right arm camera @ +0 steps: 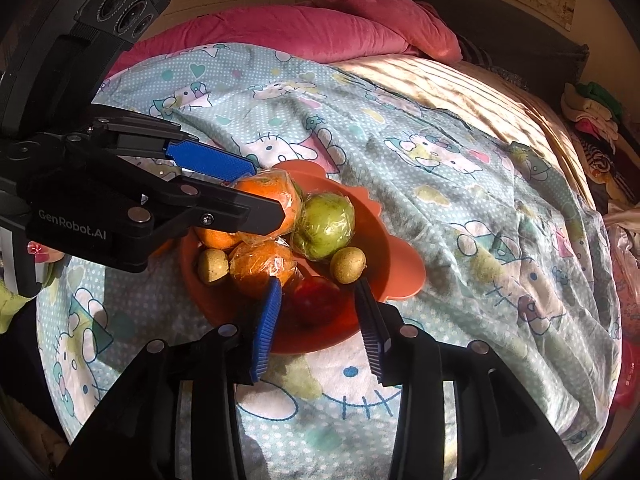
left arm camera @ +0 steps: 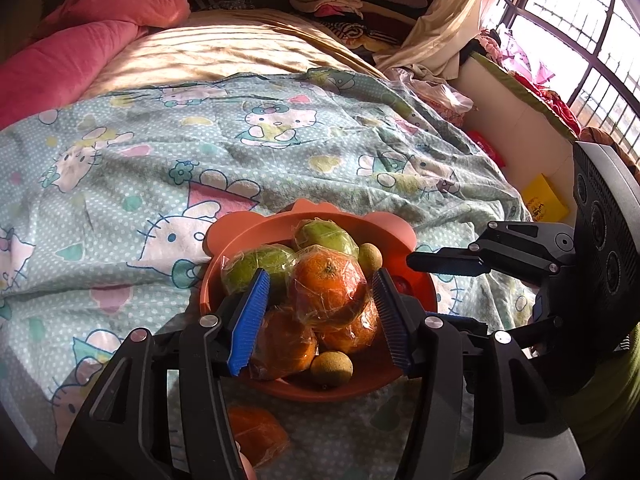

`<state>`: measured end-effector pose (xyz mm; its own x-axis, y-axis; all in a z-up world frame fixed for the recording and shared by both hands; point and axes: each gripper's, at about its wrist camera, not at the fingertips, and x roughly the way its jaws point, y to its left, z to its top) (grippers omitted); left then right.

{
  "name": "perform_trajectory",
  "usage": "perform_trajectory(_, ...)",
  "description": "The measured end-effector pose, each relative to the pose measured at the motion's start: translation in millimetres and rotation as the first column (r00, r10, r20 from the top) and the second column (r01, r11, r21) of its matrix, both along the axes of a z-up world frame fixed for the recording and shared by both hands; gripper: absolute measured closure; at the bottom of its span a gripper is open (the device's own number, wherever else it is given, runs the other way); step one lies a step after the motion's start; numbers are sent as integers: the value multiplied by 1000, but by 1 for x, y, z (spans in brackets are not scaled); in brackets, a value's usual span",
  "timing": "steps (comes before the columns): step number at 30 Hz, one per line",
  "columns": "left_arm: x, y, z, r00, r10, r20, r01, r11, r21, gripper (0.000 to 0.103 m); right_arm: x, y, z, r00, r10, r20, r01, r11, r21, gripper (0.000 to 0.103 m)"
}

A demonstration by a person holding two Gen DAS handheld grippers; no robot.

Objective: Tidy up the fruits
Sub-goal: 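Lower the red fruit into the plate with the right tool while the left tool releases the orange, then move both open tools toward the wrapped orange and brown fruit on the sheet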

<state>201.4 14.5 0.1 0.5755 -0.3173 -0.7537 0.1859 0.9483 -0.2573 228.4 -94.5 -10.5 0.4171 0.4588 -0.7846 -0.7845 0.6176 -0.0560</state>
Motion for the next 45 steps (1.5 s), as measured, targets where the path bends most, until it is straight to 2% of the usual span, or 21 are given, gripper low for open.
perform_trajectory(13,-7,-4,8,1000,-4,19,4,1000,2,55,-7,-14,9,999,-35,16,34,999,29,54)
perform_trajectory(15,-7,-4,9,1000,-5,21,5,1000,0,52,-7,-16,11,999,-45,17,44,998,37,47)
perform_trajectory(18,-9,-4,11,1000,-5,24,5,1000,0,52,-8,-19,15,998,-57,15,56,997,56,43)
perform_trajectory(25,-12,-4,16,999,0,38,0,1000,-1,44,-12,-24,22,996,-80,36,77,995,67,33)
perform_trajectory(33,-19,0,27,998,12,64,-12,1000,-4,32,-16,-28,33,994,-99,53,94,991,96,23)
perform_trajectory(38,-24,4,35,996,24,83,-23,1000,-11,21,-18,-32,37,992,-114,56,107,988,115,19)
perform_trajectory(45,-30,11,42,994,48,98,-47,999,-14,13,-23,-33,40,992,-118,54,110,985,132,16)
